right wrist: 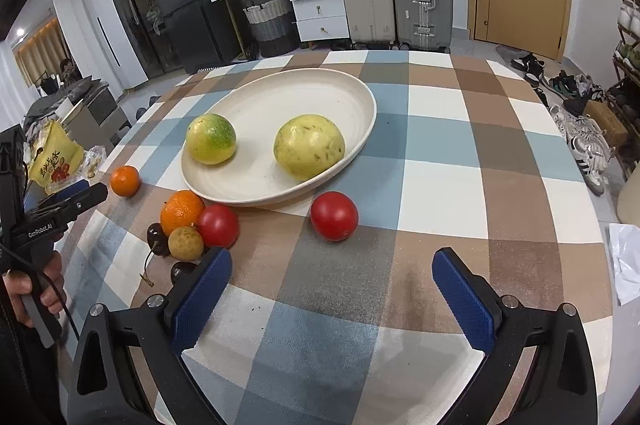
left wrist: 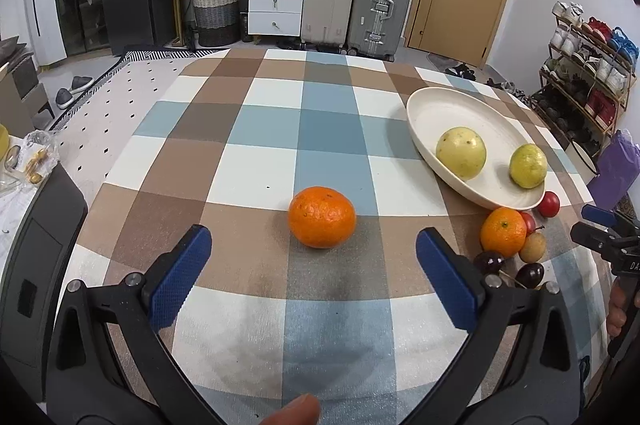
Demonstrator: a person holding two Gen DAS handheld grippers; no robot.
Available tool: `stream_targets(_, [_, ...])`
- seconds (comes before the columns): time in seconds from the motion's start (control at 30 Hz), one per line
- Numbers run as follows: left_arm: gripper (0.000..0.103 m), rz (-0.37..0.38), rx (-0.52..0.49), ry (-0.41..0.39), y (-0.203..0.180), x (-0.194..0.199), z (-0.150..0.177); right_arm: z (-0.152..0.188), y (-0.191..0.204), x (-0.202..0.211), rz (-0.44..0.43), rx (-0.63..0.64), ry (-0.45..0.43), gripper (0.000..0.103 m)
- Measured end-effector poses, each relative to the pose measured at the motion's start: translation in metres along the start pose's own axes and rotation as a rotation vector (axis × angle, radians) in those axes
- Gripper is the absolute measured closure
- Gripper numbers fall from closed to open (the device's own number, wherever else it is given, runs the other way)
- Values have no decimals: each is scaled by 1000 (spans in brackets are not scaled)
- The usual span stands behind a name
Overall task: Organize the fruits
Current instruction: 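Move the left gripper to the loose orange and grasp it, then grasp the red tomato with the right gripper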
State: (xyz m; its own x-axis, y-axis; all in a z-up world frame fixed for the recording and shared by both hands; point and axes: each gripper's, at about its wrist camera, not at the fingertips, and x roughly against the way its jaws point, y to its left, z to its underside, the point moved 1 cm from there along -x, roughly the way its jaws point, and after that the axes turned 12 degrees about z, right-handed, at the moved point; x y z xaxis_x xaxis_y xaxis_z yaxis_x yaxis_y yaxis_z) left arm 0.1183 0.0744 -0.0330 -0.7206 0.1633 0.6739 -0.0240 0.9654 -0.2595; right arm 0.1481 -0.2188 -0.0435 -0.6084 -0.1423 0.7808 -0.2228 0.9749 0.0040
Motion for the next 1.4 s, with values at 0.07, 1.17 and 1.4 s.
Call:
stream_targets(0.07, [1,-5,-3,4,1,-4,-1,-1,1,-4,0,8,5,1])
stream_targets(1.17, [56,36,-48,106,5,-57,-9,-15,10,-38,-48,52,31,52])
stream_targets(1.4, [64,67,-39,86,6,-50,-8,-14,11,-36,-44,53,25,59])
